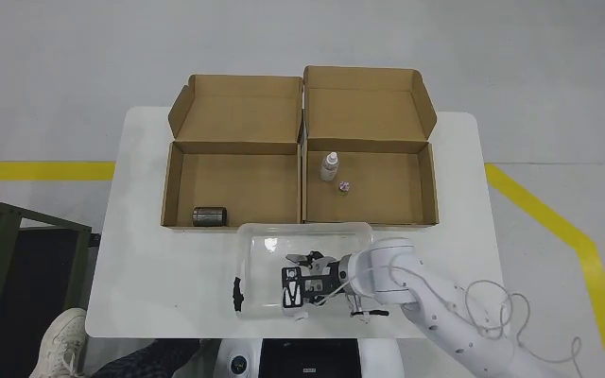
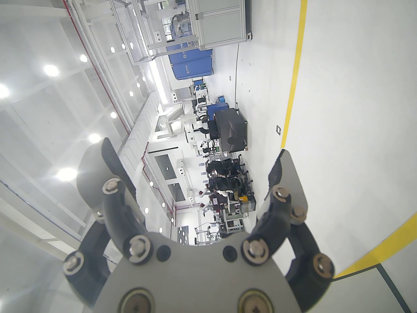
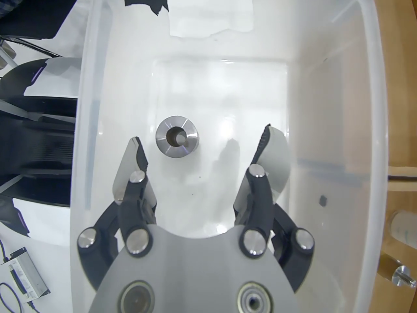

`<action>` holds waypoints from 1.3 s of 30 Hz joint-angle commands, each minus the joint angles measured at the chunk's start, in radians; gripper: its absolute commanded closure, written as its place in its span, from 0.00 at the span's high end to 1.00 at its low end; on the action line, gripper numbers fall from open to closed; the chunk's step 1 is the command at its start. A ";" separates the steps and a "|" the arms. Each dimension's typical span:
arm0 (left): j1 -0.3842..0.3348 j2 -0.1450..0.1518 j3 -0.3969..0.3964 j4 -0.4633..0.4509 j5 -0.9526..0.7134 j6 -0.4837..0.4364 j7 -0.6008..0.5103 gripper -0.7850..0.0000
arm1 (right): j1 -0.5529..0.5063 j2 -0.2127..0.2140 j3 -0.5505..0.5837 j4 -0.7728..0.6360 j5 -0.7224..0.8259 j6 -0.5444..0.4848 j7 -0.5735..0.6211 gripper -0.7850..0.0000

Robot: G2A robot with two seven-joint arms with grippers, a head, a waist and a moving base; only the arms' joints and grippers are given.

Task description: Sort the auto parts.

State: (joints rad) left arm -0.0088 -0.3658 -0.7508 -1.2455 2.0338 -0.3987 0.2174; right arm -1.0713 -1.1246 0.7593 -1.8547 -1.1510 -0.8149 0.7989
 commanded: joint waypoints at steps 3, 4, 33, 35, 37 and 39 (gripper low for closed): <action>0.000 0.000 0.000 0.000 0.000 0.000 0.000 1.00 | 0.012 -0.004 -0.015 0.029 0.008 0.005 -0.006 0.80; 0.000 0.000 0.000 0.000 0.000 0.000 0.000 1.00 | 0.014 -0.005 -0.018 0.036 0.010 0.006 -0.009 0.79; 0.000 0.000 0.000 0.000 0.000 0.000 0.000 1.00 | 0.085 -0.032 -0.089 0.135 0.051 -0.004 -0.096 0.00; 0.000 0.000 0.000 0.000 0.000 0.000 0.000 1.00 | 0.087 -0.032 -0.084 0.133 0.064 -0.008 -0.110 0.00; 0.000 0.000 0.000 0.000 0.000 0.000 0.000 1.00 | 0.089 -0.031 -0.073 0.132 0.080 -0.009 -0.127 0.00; 0.000 0.000 0.000 0.000 0.000 0.000 0.000 1.00 | 0.090 -0.029 -0.058 0.130 0.098 -0.009 -0.147 0.00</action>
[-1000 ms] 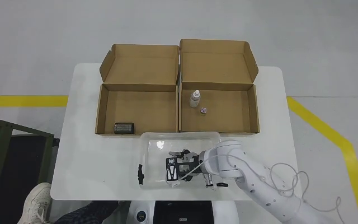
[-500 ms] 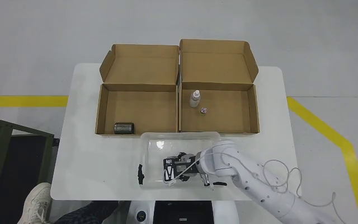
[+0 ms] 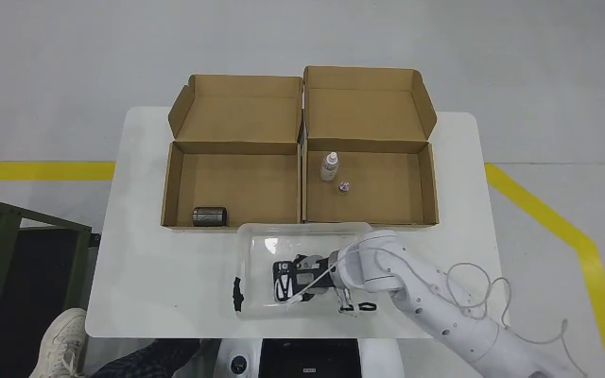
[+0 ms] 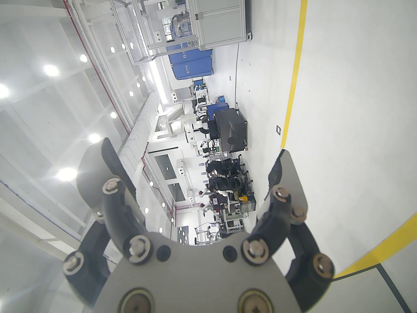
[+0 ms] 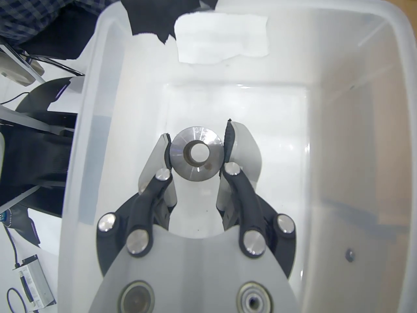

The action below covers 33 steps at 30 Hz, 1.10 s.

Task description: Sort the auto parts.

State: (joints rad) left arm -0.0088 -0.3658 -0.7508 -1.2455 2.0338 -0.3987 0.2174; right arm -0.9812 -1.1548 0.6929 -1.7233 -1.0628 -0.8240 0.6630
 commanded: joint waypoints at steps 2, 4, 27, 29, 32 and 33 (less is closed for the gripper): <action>0.000 0.000 0.000 0.000 0.000 0.000 0.000 1.00 | -0.005 0.004 0.028 -0.001 0.046 -0.008 -0.051 0.00; 0.000 0.000 0.000 0.000 0.000 0.000 0.000 1.00 | -0.008 0.008 0.049 0.005 0.087 -0.039 -0.089 0.00; 0.000 0.000 0.000 0.000 0.000 0.000 0.000 1.00 | -0.153 0.051 0.312 -0.043 0.254 -0.136 -0.527 0.00; 0.000 0.000 0.000 0.000 0.000 0.000 0.000 1.00 | -0.163 0.052 0.330 -0.044 0.263 -0.132 -0.558 0.00; 0.000 0.000 0.000 0.000 0.000 0.000 0.000 1.00 | -0.175 0.053 0.353 -0.048 0.274 -0.125 -0.604 0.00; 0.000 0.000 0.000 0.000 0.000 0.000 0.000 1.00 | -0.179 0.052 0.360 -0.049 0.278 -0.124 -0.618 0.00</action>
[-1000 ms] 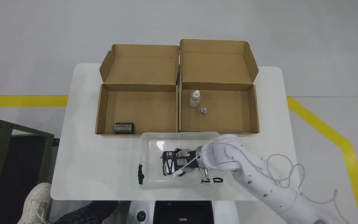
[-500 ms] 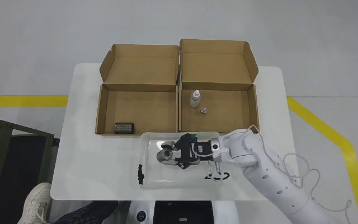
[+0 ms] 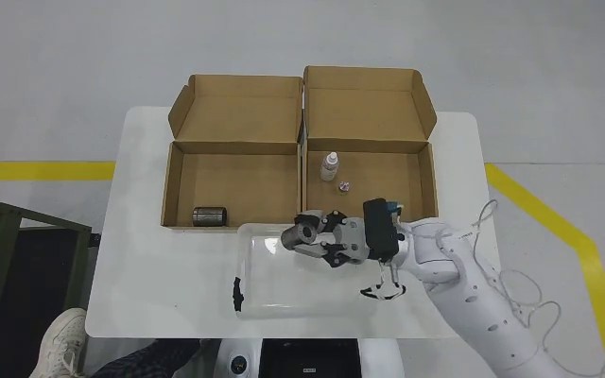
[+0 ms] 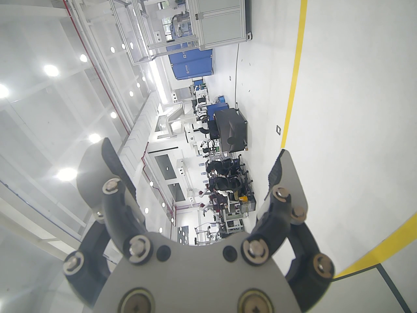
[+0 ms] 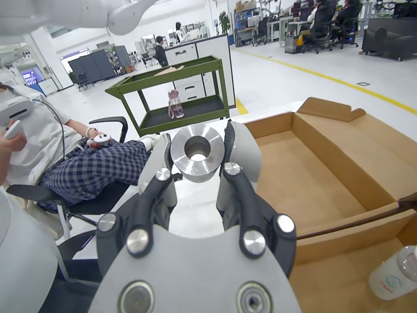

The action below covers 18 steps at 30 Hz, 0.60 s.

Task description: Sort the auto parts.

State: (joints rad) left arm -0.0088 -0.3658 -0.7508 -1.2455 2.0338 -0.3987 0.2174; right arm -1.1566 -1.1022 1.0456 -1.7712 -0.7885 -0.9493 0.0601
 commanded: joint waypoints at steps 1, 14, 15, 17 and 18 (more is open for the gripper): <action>0.000 0.000 0.000 0.000 0.000 0.000 0.000 1.00 | -0.007 0.000 0.013 -0.001 0.006 0.004 -0.028 0.00; 0.000 0.000 0.000 0.000 0.000 0.000 0.000 1.00 | -0.026 -0.005 0.045 0.009 0.032 -0.012 -0.112 0.00; 0.000 0.000 0.000 0.000 0.000 0.000 0.000 1.00 | -0.027 -0.006 0.047 0.010 0.033 -0.012 -0.114 0.00; 0.000 0.000 0.000 0.000 0.000 0.000 0.000 1.00 | -0.028 -0.007 0.050 0.010 0.035 -0.012 -0.121 0.00; 0.000 0.000 0.000 0.000 0.000 0.000 0.000 1.00 | -0.029 -0.007 0.052 0.010 0.035 -0.011 -0.124 0.00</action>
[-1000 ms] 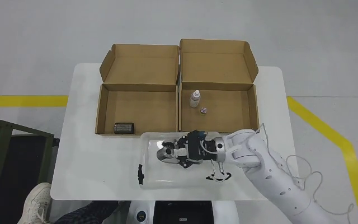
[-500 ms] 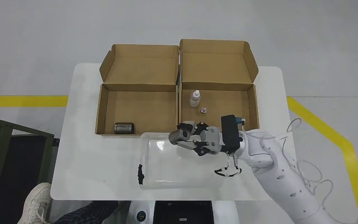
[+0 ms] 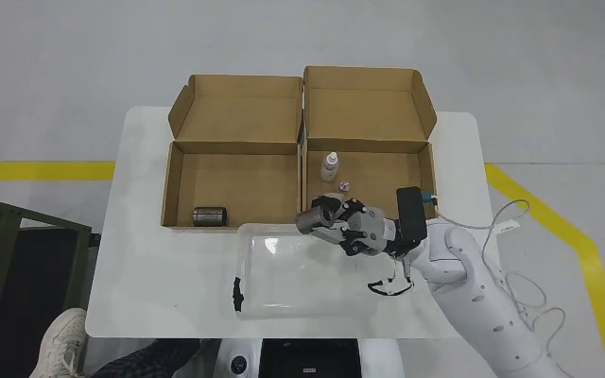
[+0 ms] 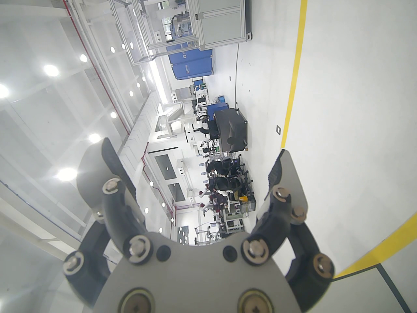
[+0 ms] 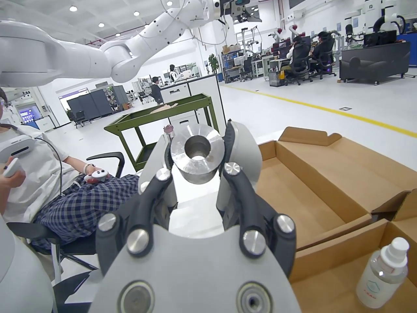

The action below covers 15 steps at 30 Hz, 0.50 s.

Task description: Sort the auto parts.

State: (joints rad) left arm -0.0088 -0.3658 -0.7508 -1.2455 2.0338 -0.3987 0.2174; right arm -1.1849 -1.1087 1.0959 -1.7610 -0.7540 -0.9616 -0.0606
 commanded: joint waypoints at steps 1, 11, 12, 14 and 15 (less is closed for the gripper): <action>0.000 0.000 0.000 0.000 0.000 0.000 0.000 1.00 | -0.001 -0.001 0.003 0.000 0.001 0.002 -0.006 0.00; 0.000 0.000 0.000 0.000 0.000 0.000 0.000 1.00 | -0.005 -0.006 0.012 0.005 -0.008 0.006 -0.022 0.00; 0.000 0.000 0.000 0.000 0.000 0.000 0.000 1.00 | -0.004 -0.006 0.015 0.005 -0.016 0.012 -0.018 0.00; 0.000 0.000 0.000 0.000 0.000 0.000 0.000 1.00 | -0.001 -0.007 0.023 0.001 -0.044 0.037 -0.005 0.00; 0.000 0.000 0.000 0.000 0.000 0.000 0.000 1.00 | -0.002 -0.007 0.025 -0.004 -0.057 0.050 -0.001 0.00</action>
State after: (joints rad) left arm -0.0088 -0.3658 -0.7508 -1.2455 2.0338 -0.3987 0.2174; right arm -1.1864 -1.1155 1.1182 -1.7602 -0.7959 -0.9279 -0.0672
